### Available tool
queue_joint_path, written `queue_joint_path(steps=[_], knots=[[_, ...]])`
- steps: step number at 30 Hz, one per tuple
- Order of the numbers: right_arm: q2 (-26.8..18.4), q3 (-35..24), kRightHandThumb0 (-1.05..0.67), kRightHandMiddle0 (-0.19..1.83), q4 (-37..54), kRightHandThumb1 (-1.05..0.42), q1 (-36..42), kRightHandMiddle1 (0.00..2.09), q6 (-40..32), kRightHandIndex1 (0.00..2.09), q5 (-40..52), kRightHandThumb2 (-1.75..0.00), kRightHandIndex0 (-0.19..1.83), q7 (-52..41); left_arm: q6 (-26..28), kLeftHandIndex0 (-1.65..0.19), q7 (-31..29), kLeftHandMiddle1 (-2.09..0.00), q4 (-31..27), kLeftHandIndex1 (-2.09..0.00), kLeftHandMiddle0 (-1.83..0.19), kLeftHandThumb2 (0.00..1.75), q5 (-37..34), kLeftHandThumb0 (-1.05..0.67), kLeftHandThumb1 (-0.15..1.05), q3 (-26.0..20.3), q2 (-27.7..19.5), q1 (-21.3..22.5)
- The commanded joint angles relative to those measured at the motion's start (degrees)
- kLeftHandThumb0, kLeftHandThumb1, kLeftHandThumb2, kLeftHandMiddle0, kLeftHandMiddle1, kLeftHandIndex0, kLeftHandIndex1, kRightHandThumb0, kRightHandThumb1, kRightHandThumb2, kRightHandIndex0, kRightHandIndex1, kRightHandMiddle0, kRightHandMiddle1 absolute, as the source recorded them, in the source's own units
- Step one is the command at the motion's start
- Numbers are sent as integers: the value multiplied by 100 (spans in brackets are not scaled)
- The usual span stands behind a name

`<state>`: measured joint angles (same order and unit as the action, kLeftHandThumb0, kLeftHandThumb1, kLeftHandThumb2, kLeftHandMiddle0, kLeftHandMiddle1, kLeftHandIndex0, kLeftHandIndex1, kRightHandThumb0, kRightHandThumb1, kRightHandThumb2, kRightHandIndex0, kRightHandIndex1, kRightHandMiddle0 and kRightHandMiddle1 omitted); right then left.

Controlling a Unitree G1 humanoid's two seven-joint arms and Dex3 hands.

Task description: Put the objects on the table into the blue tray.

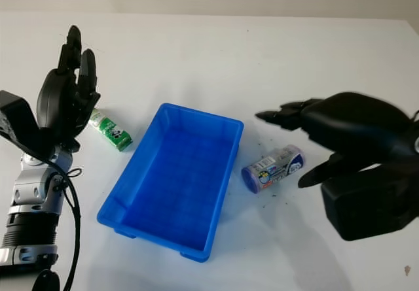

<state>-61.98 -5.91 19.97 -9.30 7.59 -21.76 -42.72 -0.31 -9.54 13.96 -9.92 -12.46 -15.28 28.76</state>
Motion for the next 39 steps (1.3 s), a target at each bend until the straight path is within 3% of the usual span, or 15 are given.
queue_joint_path(steps=[1, 16, 17, 18, 19, 20, 22, 25, 27, 29, 32, 39], knots=[[111, 153, -51, 24, -40, -87, -76, 6, 34, 7, -128, -6, 26, 69, -84, 19, 6, 0, 40, 0, 19, 61, 19, -72, 105, -39, -59, 38], [657, 839, -48, 46, -861, -89, 108, 13, 972, 17, -660, -6, 50, 849, -106, 19, 3, 0, 29, 0, 19, 60, 8, -70, 105, -81, -106, 14], [675, 856, -47, 44, -907, -90, 108, 25, 1033, 29, -690, -6, 48, 906, -113, 19, -5, 0, 28, 0, 19, 60, 16, -70, 105, -79, -111, 9], [699, 868, -45, 28, -955, -91, 112, 66, 1098, 68, -727, -6, 31, 982, -105, 19, -8, 0, 19, 0, 19, 60, 19, -70, 105, -79, -113, 5], [723, 880, -43, 6, -1014, -93, 115, 127, 1174, 134, -754, -6, 4, 1067, -104, 19, -8, 0, 18, 0, 19, 60, 26, -70, 105, -76, -113, 5], [746, 886, -42, -4, -1070, -94, 115, 157, 1248, 165, -768, -6, -7, 1151, -111, 19, -15, 0, 23, 0, 19, 60, 26, -70, 105, -75, -113, 7], [789, 891, -41, -11, -1218, -99, 106, 198, 1506, 200, -849, -6, -11, 1432, -120, 19, 4, 0, 37, 0, 19, 60, 29, -70, 105, -79, -94, 19], [842, 888, -42, -4, -1485, -102, 53, 208, 2038, 208, -1203, -6, 4, 2118, -105, 19, 25, 0, 50, 0, 19, 60, 45, -70, 105, -69, -86, 39], [830, 897, -45, 5, -1610, -104, -17, 192, 2250, 209, -1442, -8, 16, 2431, -109, 19, 20, 0, 67, 0, 19, 59, 38, -71, 105, -67, -83, 54], [846, 898, -47, 22, -1727, -105, -82, 206, 2333, 209, -1552, -15, 42, 2615, -120, 19, 27, 0, 90, 0, 19, 59, 43, -71, 105, -62, -78, 71], [864, 893, -46, 44, -2062, -105, -273, 209, 2484, 209, -1665, -27, 71, 2940, -119, 19, 31, 0, 115, 0, 19, 59, 45, -70, 105, -57, -74, 84], [891, 974, -45, 59, -3318, -105, -1022, 209, 2701, 209, -2047, -25, 78, 4010, -147, 19, 37, 0, 138, 0, 19, 59, 56, -71, 105, -48, -73, 87]])
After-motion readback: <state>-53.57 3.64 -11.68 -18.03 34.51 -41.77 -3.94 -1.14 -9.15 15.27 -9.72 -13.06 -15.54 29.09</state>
